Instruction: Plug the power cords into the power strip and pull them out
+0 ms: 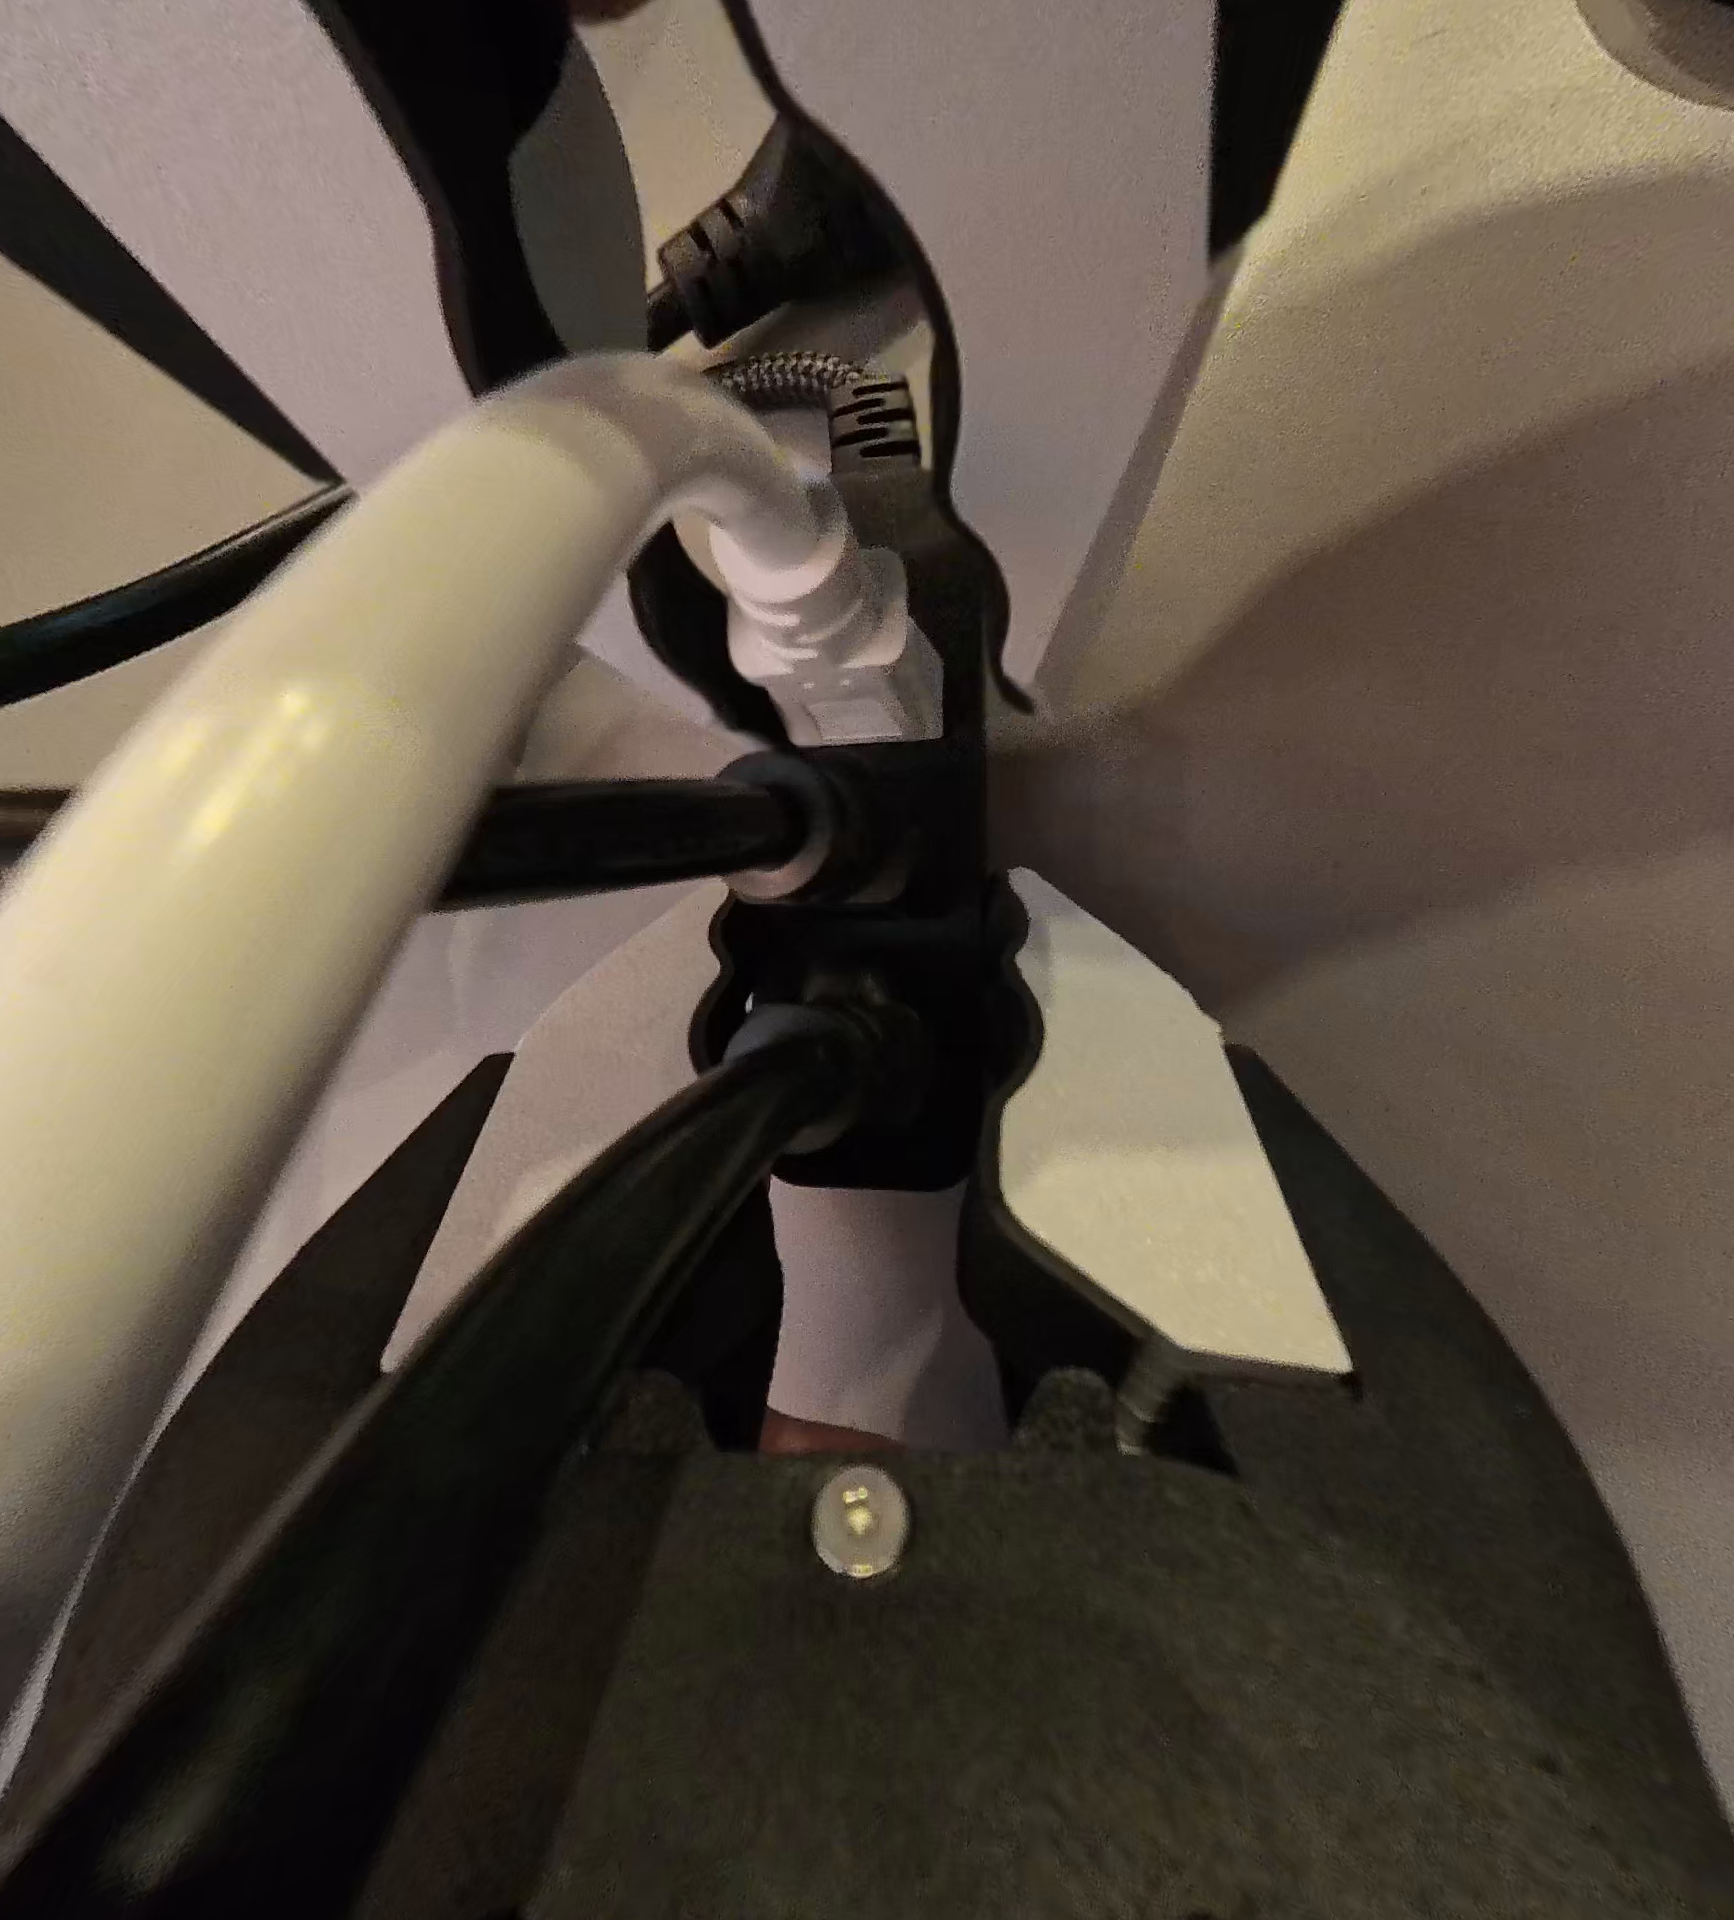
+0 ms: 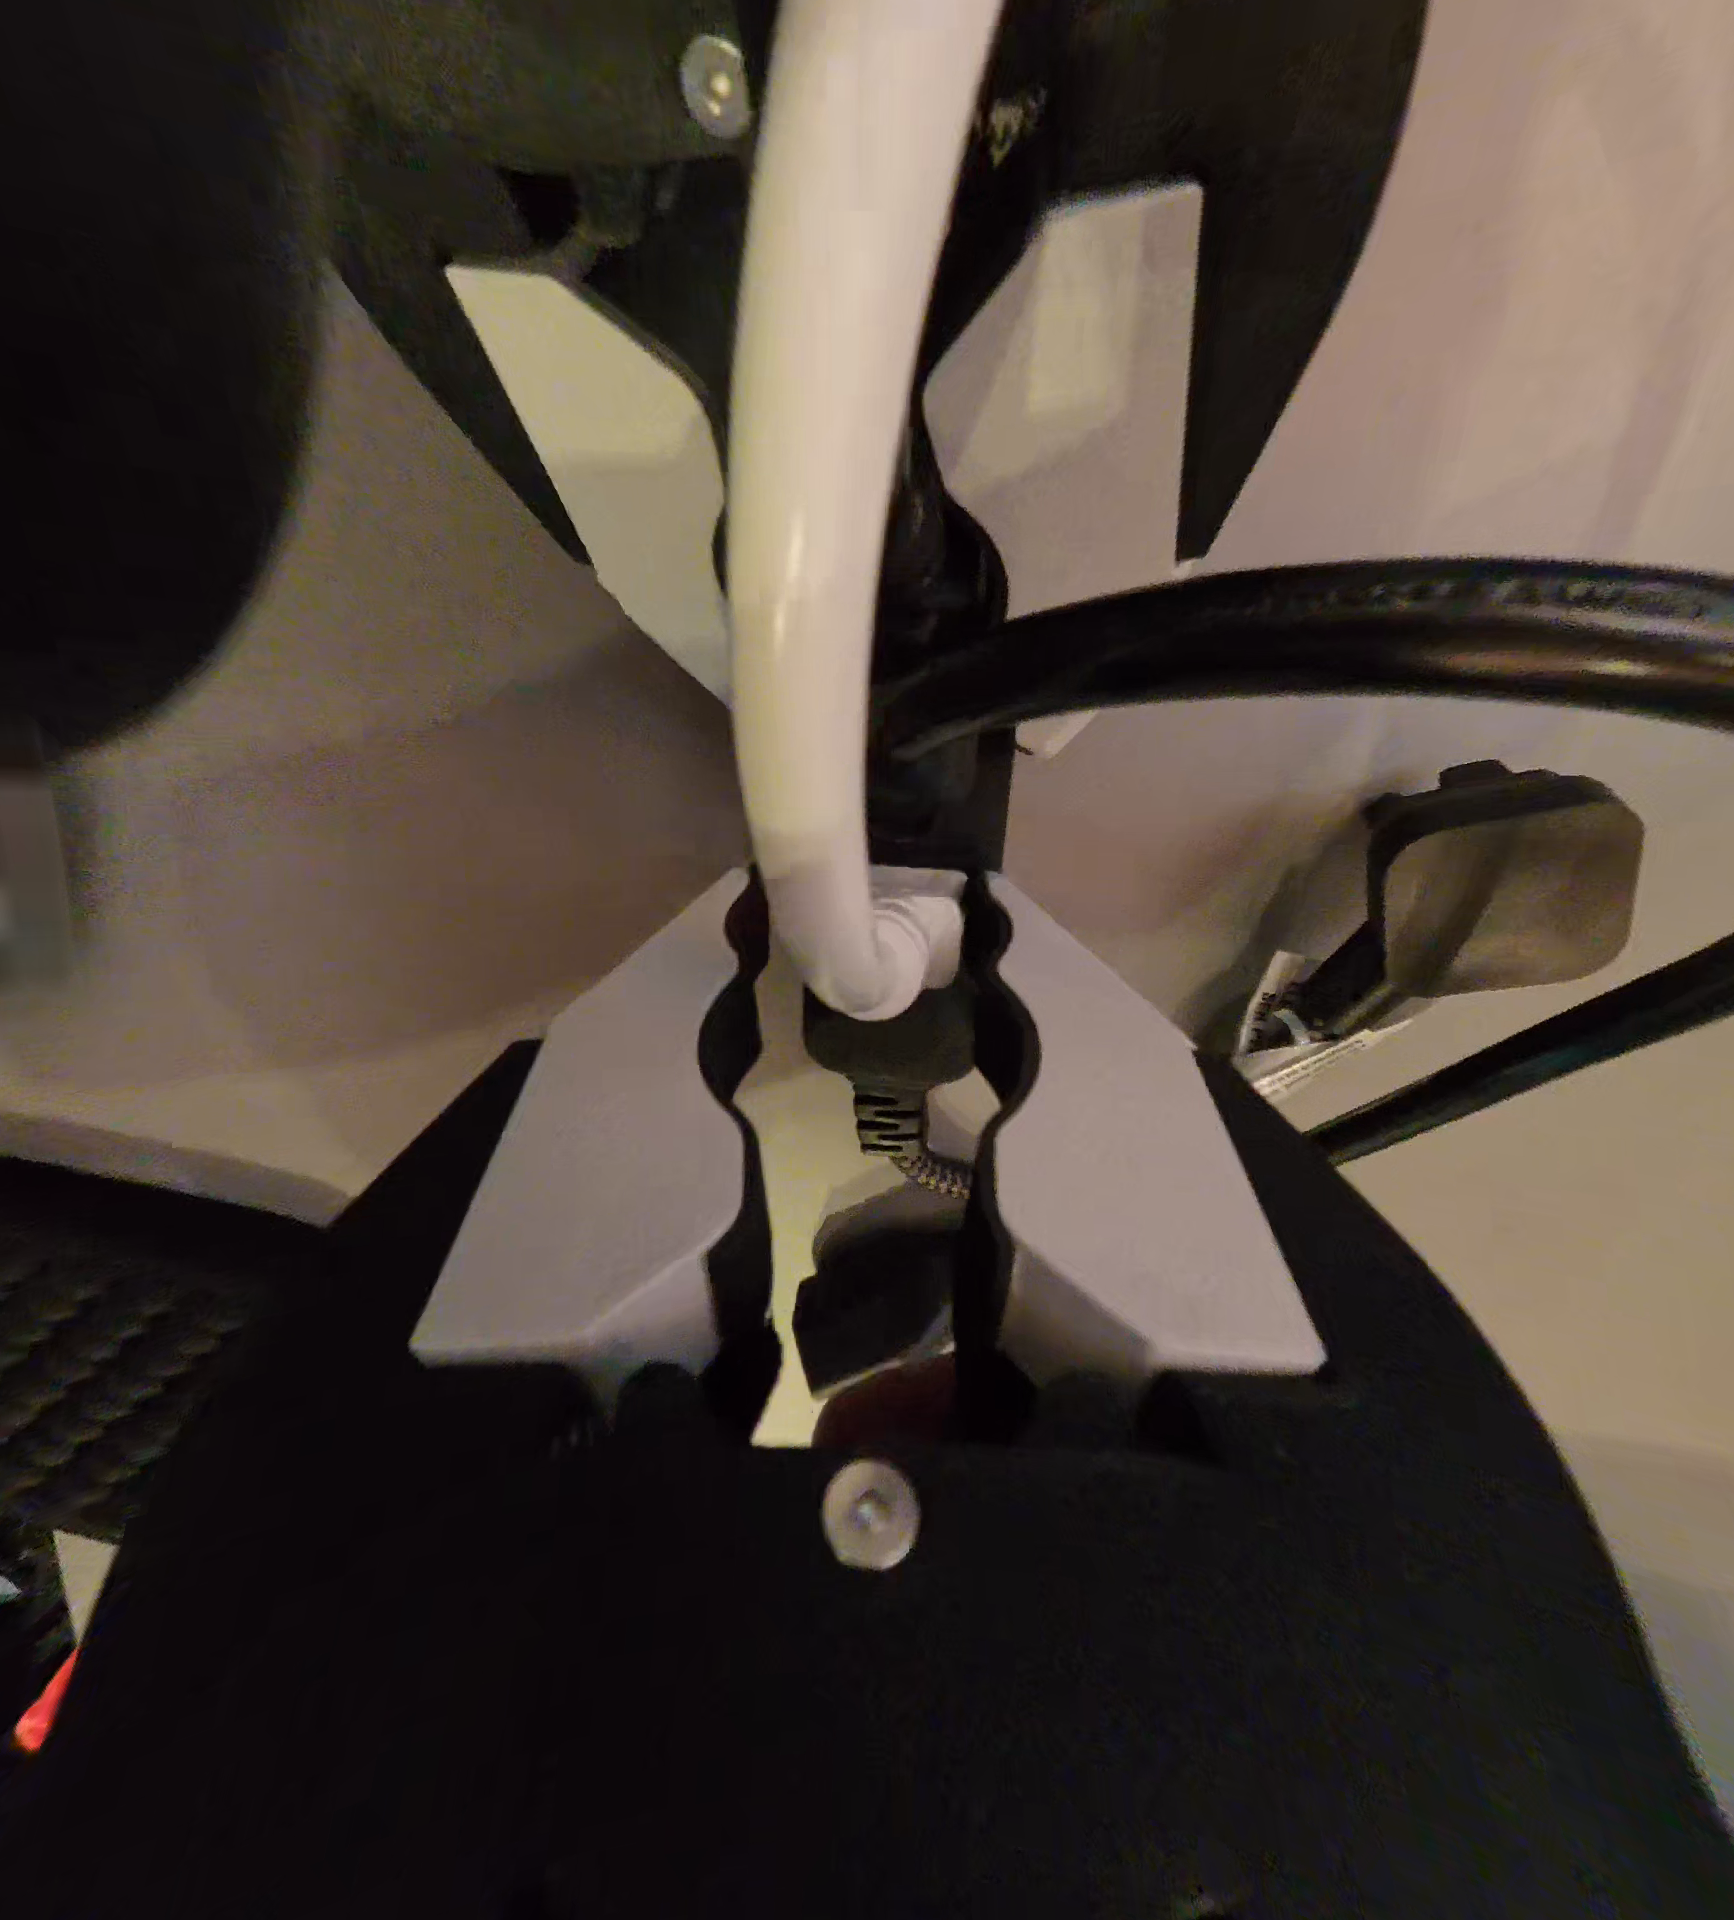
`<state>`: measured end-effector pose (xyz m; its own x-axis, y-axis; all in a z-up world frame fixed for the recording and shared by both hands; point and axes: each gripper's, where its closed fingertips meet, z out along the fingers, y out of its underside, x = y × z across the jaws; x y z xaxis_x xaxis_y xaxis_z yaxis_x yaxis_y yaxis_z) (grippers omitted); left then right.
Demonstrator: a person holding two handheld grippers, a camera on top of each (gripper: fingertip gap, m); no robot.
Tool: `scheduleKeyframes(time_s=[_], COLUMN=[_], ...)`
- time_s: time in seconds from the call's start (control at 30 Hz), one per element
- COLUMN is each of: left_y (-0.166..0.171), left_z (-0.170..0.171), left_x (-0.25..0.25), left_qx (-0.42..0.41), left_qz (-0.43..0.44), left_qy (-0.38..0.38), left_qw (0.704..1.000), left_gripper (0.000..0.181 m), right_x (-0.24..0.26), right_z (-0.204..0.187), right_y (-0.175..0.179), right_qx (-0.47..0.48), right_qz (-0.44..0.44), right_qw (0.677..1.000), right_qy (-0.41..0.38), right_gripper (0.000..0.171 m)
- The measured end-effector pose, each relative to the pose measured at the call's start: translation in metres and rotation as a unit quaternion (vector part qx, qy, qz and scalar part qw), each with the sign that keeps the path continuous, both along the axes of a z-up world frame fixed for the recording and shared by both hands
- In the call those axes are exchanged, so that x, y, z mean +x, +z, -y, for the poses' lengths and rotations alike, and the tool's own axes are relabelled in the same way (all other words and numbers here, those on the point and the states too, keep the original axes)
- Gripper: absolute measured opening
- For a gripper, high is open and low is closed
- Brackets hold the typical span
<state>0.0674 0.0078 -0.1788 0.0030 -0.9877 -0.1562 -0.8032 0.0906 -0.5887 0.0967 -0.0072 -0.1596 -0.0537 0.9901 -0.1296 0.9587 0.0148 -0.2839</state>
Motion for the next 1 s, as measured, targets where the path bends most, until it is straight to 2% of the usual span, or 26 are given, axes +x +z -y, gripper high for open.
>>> scheduleKeyframes(time_s=[0.07,0.4,0.57,0.8,0.87,1.0], left_y=[0.0,-0.002,-0.002,0.004,0.007,0.013], left_z=[0.0,0.0,0.001,0.003,0.007,0.013], left_x=[0.0,-0.001,0.0,0.0,-0.002,-0.014], left_qx=[-0.001,0.006,0.01,-0.003,-0.036,-0.042], left_qz=[0.001,-0.003,0.002,0.035,0.048,0.041], left_qy=[-0.003,0.0,0.001,-0.001,0.017,0.056], left_qw=[1.0,1.0,1.0,0.999,0.998,0.997], left_gripper=[0.042,0.043,0.043,0.044,0.056,0.052], right_x=[0.004,0.001,0.002,0.001,0.001,0.004], right_z=[-0.004,-0.006,-0.005,-0.005,-0.006,-0.005], right_y=[0.0,0.001,0.001,0.0,0.0,0.0], right_qx=[0.009,0.054,0.101,0.088,0.082,0.076], right_qz=[0.01,-0.006,-0.023,-0.076,-0.092,-0.091], right_qw=[1.0,0.998,0.994,0.993,0.992,0.993], right_qy=[-0.001,-0.021,-0.035,-0.036,-0.035,-0.011], right_gripper=[0.026,0.02,0.021,0.022,0.022,0.022])
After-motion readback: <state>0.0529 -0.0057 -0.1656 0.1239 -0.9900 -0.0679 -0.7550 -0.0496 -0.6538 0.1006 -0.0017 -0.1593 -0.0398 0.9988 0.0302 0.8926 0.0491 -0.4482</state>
